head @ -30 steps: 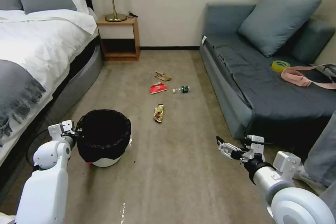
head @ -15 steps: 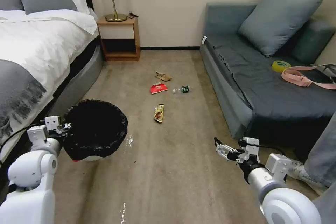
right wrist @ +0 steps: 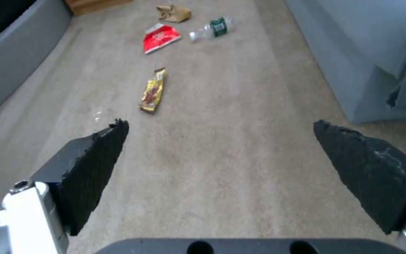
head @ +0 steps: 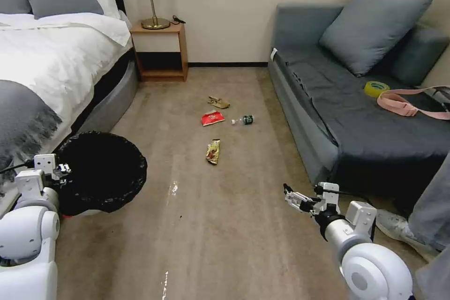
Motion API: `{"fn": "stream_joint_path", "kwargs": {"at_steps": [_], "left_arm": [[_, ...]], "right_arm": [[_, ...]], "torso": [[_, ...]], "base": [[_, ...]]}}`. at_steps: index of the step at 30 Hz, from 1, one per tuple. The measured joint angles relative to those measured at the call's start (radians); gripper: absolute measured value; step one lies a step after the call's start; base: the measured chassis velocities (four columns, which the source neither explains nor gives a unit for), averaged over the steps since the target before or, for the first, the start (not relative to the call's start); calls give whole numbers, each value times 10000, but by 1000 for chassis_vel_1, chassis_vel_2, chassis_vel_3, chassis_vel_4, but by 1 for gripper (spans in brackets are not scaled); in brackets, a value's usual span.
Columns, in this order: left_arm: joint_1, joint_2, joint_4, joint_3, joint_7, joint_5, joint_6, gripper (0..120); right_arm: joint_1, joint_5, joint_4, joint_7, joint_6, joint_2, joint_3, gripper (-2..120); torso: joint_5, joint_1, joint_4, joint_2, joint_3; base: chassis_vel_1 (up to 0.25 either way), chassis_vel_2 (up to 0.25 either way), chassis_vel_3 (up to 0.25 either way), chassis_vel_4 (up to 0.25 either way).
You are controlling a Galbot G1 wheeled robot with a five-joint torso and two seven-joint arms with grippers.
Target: Pick up the trash bin, then pick up the garbage on the floor and place it into the trash bin.
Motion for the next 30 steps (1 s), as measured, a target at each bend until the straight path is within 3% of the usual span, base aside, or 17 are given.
{"fn": "stream_joint_path", "kwargs": {"at_steps": [9, 30], "left_arm": [[3, -130, 5, -19, -77, -79, -58, 4], [-110, -117, -36, -40, -75, -133, -59, 4]], "right_arm": [[123, -175, -173, -100, 132, -26, -135, 100], [52, -281, -210, -123, 174, -16, -199, 100]], "torso": [[0, -1, 0, 2, 0], [1, 0, 1, 2, 0]], "base": [[-12, 11, 14, -15], [-125, 133, 123, -128]]}}
